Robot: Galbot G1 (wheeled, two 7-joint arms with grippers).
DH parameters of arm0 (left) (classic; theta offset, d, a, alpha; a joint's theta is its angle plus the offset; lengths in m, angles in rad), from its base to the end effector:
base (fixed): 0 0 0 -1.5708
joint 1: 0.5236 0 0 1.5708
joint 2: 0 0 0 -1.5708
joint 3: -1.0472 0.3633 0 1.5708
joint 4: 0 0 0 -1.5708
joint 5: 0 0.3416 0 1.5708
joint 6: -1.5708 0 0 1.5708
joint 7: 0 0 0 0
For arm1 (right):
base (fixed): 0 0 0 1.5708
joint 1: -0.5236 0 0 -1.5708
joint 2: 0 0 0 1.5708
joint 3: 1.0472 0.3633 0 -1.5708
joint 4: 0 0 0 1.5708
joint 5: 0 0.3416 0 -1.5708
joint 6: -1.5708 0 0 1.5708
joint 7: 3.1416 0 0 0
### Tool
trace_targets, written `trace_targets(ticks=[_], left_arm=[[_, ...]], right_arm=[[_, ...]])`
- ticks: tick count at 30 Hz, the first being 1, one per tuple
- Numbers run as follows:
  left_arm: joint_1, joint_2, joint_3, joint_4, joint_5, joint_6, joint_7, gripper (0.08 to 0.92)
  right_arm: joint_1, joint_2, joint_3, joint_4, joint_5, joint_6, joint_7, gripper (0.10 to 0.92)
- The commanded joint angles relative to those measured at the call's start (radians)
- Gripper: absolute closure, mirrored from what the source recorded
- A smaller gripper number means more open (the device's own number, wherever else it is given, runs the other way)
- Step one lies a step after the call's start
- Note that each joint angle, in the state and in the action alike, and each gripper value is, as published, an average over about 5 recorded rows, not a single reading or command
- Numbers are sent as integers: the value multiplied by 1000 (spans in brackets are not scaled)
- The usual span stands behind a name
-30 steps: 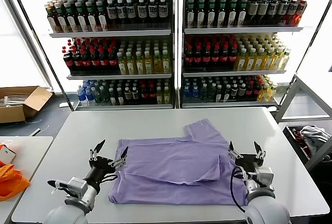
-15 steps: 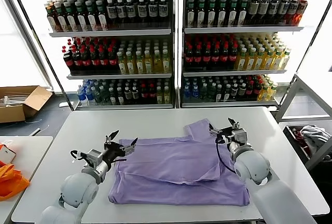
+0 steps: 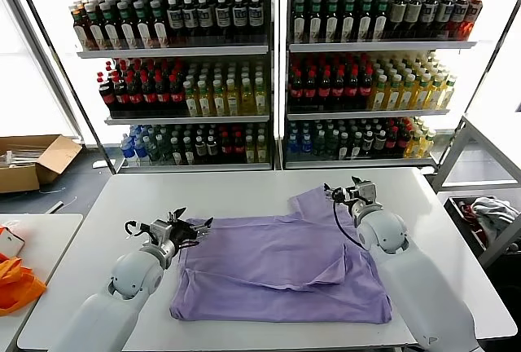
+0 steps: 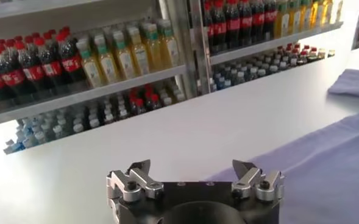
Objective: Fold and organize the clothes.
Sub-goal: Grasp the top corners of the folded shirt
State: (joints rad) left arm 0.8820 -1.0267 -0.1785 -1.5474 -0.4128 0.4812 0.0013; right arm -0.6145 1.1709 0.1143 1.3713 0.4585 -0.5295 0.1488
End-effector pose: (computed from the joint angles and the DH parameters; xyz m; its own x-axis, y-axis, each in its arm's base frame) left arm 0.3791 0.0933 -0.3195 -0.8537 0.1742 0.4907 0.2808 0.9476 0.1521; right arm 0.4671 -0.0451 -0.2787 -0.9008 -0.0820 0.4263 -0.1465 0.9818 -0.1208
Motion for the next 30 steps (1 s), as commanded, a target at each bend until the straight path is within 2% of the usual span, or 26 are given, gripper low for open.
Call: trace_targets(ticks=[1, 23, 26, 30], left_arm=[[-21, 2, 14, 43, -30, 26, -11, 177], [59, 2, -21, -6, -42, 36, -18, 179], [68, 1, -18, -13, -42, 36, -18, 210], [77, -4, -16, -17, -44, 35, -16, 312]], right_arm=[[46, 79, -3, -125, -4, 9, -8, 203], [-35, 134, 45, -138, -34, 1, -1, 203], [-51, 136, 51, -131, -36, 3, 0, 203], [-66, 138, 55, -114, -35, 5, 9, 244]])
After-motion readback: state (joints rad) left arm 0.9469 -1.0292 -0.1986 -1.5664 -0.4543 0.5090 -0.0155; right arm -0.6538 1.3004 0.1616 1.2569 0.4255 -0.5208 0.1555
